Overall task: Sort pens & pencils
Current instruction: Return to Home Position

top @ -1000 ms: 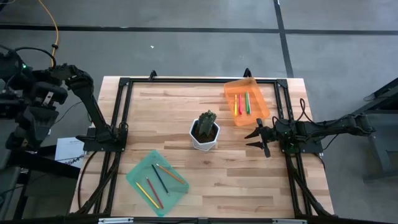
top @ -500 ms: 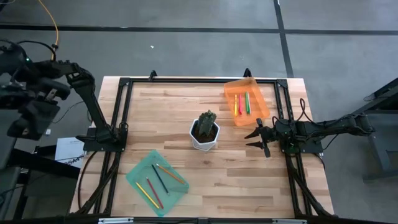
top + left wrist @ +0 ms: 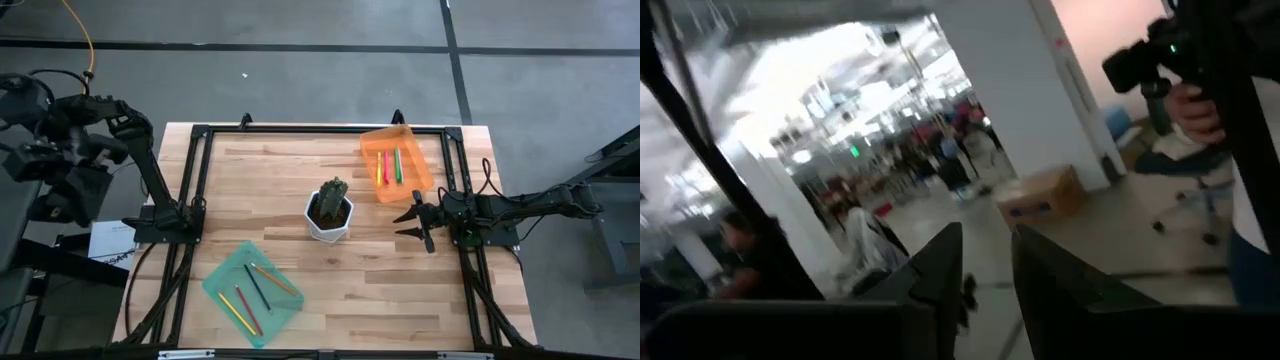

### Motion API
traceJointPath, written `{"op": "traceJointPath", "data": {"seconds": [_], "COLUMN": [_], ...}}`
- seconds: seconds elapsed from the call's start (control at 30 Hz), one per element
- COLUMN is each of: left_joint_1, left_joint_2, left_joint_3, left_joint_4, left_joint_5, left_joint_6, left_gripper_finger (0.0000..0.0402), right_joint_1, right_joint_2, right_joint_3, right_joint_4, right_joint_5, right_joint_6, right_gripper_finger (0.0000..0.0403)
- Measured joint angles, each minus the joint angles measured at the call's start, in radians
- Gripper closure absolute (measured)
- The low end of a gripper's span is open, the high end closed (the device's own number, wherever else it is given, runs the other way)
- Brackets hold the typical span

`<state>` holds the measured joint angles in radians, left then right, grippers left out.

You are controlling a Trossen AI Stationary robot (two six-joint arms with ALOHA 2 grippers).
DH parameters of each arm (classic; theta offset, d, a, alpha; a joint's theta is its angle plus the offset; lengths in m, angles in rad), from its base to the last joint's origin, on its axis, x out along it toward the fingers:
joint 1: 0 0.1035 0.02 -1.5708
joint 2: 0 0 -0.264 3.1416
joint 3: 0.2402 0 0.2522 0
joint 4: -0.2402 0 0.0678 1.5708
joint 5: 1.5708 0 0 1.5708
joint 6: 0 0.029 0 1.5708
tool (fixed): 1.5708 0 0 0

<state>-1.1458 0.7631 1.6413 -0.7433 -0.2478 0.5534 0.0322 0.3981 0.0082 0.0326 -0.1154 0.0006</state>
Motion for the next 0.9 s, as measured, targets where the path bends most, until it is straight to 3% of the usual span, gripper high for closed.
{"op": "traceJointPath", "data": {"seconds": [0.2, 0.43, 0.67, 0.9], "left_joint_1": [0.0, 0.015, 0.186, 0.383], "left_joint_2": [-0.019, -0.167, -0.29, -0.359], "left_joint_3": [-0.054, -0.347, -0.692, -0.968], "left_joint_4": [0.019, 0.263, 0.569, 0.746], "left_joint_5": [-0.011, -0.012, 0.102, 0.265], "left_joint_6": [-0.006, 0.016, 0.002, -0.023], "left_gripper_finger": [0.0323, 0.0323, 0.0323, 0.0323], "right_joint_1": [0.0, 0.0, 0.0, 0.0], "right_joint_2": [0.0, 0.0, 0.0, 0.0], "right_joint_3": [0.0, 0.0, 0.0, 0.0], "right_joint_4": [0.0, -0.003, -0.003, -0.003], "right_joint_5": [0.0, 0.0, 0.0, 0.0], "right_joint_6": [0.0, 0.0, 0.0, 0.0], "right_gripper_finger": [0.0261, 0.0261, 0.0261, 0.0261]}}
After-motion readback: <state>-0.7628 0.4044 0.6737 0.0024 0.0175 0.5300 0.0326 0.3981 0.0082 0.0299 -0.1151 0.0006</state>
